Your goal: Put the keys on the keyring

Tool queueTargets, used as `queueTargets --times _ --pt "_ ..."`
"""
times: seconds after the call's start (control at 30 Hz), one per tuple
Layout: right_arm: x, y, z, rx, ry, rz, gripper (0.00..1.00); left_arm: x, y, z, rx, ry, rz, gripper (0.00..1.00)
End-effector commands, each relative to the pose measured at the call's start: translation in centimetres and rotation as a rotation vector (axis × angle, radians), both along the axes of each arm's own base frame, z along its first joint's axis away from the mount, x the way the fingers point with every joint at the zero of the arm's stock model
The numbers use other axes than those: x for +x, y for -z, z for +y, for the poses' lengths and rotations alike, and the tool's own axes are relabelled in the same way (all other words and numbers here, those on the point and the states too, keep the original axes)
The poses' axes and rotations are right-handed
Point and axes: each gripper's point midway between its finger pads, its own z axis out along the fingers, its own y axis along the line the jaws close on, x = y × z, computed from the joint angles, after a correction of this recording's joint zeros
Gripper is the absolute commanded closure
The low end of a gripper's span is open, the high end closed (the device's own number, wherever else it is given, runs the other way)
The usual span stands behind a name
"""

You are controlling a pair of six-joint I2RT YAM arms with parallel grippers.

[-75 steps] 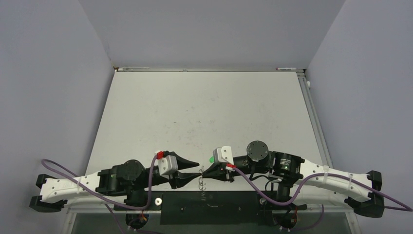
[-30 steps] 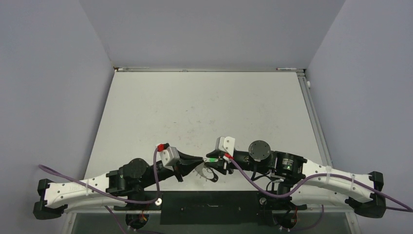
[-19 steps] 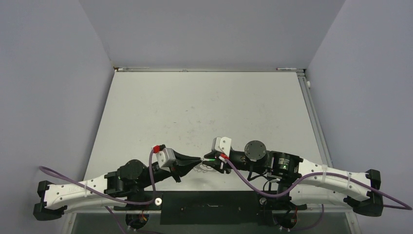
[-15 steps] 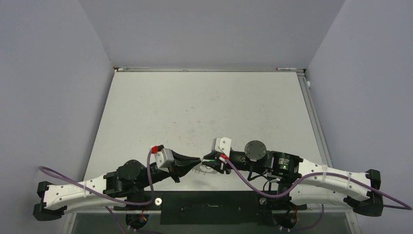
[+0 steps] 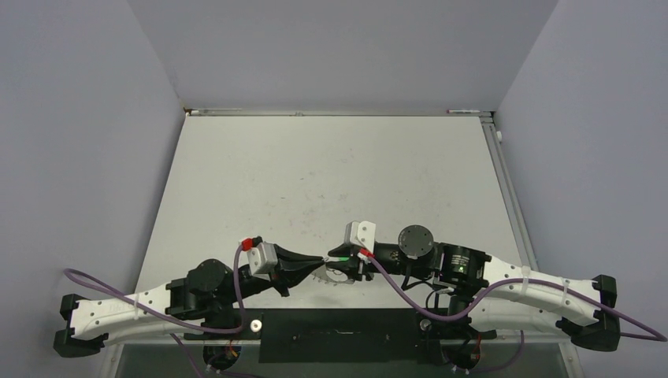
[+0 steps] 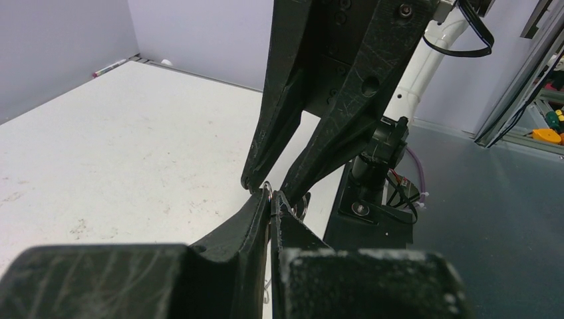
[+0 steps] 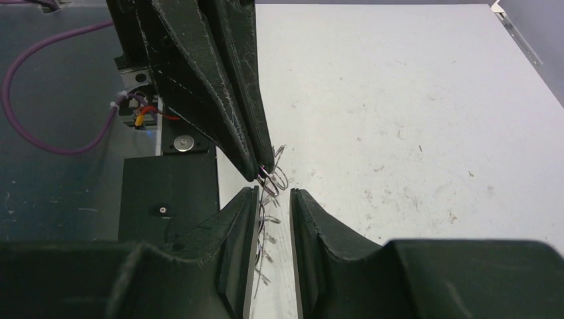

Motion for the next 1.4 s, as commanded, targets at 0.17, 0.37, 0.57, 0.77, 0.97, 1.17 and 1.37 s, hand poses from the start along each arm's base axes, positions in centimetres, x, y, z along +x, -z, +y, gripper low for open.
queueTargets --times 0.17,0.37,0.57,0.77,0.97,1.17,1.37 --pt "-0.1 -4.5 -0.2 0.143 -0.028 -0.034 0.73 -0.5 -3.2 0.3 -0.102 0.026 -0.036 1.00" --pt "0.1 -4.2 0.0 0.133 -0.031 -0.031 0.73 -0.5 -3.3 0.4 -0.105 0.026 -0.038 1.00" --pt "0.0 -3.3 0.5 0.106 -0.048 -0.018 0.78 -0.5 -3.4 0.3 -0.111 0.023 -0.039 1.00" --pt "-0.6 -2.8 0.9 0.099 -0.088 -0.001 0.83 -0.4 -3.4 0.3 -0.118 0.021 -0.040 1.00" --pt "-0.8 -2.2 1.3 0.083 -0.107 0.012 0.87 -0.4 -3.6 0.3 -0.124 0.022 -0.041 1.00" --pt "-1.1 -2.2 1.5 0.081 -0.129 0.005 0.95 -0.3 -3.4 0.3 -0.124 0.017 -0.041 1.00" --pt "0.4 -1.7 0.5 0.083 -0.050 -0.074 0.95 0.1 -2.6 0.2 -0.090 -0.008 -0.022 0.74"
